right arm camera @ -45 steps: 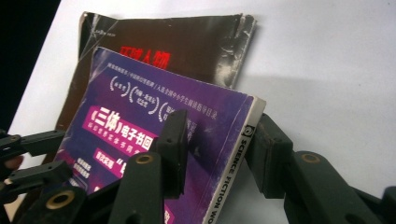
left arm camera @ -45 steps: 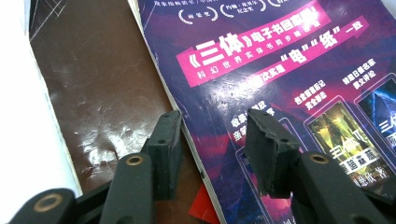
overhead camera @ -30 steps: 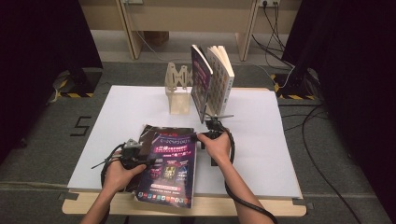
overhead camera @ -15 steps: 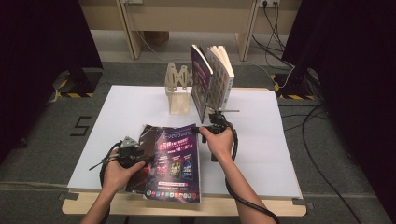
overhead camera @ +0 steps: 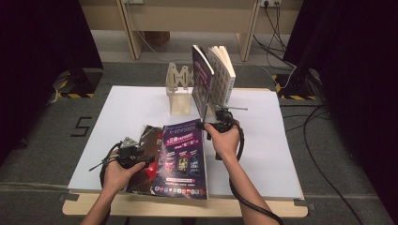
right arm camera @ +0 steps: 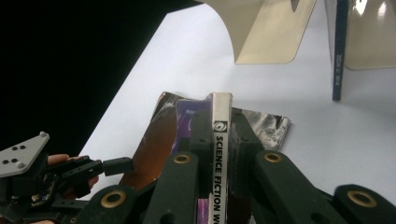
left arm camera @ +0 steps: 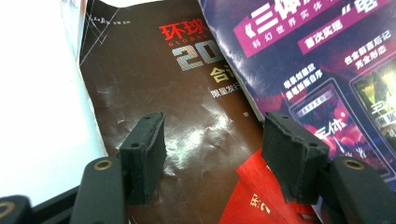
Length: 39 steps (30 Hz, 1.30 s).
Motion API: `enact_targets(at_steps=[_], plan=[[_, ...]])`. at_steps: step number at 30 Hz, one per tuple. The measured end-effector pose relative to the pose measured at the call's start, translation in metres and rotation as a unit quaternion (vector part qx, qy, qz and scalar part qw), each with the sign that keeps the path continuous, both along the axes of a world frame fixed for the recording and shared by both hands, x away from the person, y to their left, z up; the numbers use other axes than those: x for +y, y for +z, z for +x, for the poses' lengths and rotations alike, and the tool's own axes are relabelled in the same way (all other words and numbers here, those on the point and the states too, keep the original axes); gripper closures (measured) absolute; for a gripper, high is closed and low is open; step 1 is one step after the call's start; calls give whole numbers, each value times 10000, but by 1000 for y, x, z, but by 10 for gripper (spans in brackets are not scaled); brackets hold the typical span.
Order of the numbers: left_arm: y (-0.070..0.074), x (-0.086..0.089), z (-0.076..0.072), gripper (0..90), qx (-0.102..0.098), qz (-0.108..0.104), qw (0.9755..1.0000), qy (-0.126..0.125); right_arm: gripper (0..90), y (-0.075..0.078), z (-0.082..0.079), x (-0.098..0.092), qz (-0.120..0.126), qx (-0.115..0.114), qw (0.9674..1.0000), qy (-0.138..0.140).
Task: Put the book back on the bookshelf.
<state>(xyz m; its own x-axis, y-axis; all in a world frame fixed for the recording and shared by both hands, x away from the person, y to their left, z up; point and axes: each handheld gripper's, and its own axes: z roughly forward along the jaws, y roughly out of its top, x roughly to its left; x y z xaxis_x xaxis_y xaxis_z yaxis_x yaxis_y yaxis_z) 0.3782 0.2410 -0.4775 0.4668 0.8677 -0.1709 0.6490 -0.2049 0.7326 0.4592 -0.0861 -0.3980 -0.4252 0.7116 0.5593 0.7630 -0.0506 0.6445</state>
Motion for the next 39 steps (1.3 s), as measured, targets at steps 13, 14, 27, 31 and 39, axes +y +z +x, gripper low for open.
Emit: enact_targets(at_steps=[13,14,27,31,39], plan=[[0,0,0,385,7,21,10000,14,835,12,-5,-8,36,-284,9995,-153],[1,0,0,385,9,22,10000,16,835,14,-5,-8,43,-304,9994,-166],[1,1,0,385,4,4,10000,25,835,23,-7,-16,69,-532,9980,-337],[1,2,0,384,1,5,10000,33,835,27,-8,-17,119,-580,9975,-397],[1,2,0,384,0,29,10000,28,835,40,-8,-19,61,-904,9945,-535]])
